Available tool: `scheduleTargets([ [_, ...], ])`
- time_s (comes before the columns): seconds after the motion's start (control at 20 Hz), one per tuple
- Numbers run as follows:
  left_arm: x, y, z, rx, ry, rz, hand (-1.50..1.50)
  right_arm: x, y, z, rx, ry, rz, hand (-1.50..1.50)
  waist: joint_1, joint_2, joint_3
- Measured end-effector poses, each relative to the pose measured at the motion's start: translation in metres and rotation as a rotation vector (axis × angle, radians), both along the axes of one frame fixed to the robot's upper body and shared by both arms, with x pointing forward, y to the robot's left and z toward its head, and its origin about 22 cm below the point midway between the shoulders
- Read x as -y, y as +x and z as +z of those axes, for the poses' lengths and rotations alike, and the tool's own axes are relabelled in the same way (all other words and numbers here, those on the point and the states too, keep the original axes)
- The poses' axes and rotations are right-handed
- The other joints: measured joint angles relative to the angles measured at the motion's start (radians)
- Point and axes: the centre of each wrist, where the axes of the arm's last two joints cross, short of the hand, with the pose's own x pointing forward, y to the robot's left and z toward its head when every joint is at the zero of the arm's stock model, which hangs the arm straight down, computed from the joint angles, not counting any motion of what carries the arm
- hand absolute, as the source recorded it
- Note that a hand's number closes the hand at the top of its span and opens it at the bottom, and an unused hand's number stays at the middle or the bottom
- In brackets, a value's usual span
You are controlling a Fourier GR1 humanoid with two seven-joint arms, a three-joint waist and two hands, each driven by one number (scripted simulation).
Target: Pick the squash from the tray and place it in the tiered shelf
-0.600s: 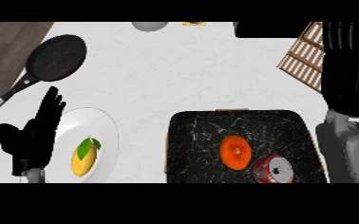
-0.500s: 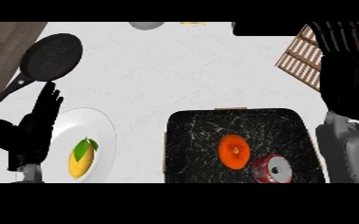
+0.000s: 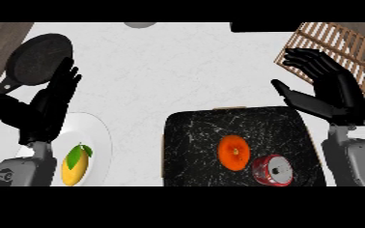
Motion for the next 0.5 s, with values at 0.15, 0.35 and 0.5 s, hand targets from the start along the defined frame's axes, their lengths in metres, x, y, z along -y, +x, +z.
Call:
scheduleTargets([
  [0.15,0.000,0.009,0.003,-0.003,-0.006,-0.019,0.00,0.005,-0.013,-0.002,0.003,0.064,0.102,-1.50,0.001,-0.002,-0.001],
  [0.35,-0.003,0.015,0.003,-0.004,-0.012,-0.032,0.00,0.016,-0.030,0.018,-0.016,0.001,0.236,-1.50,0.001,-0.004,-0.001],
  [0.5,0.000,0.016,0.003,-0.008,-0.015,-0.036,0.00,0.013,-0.040,0.043,-0.093,-0.131,0.327,-1.50,0.001,-0.007,-0.003],
])
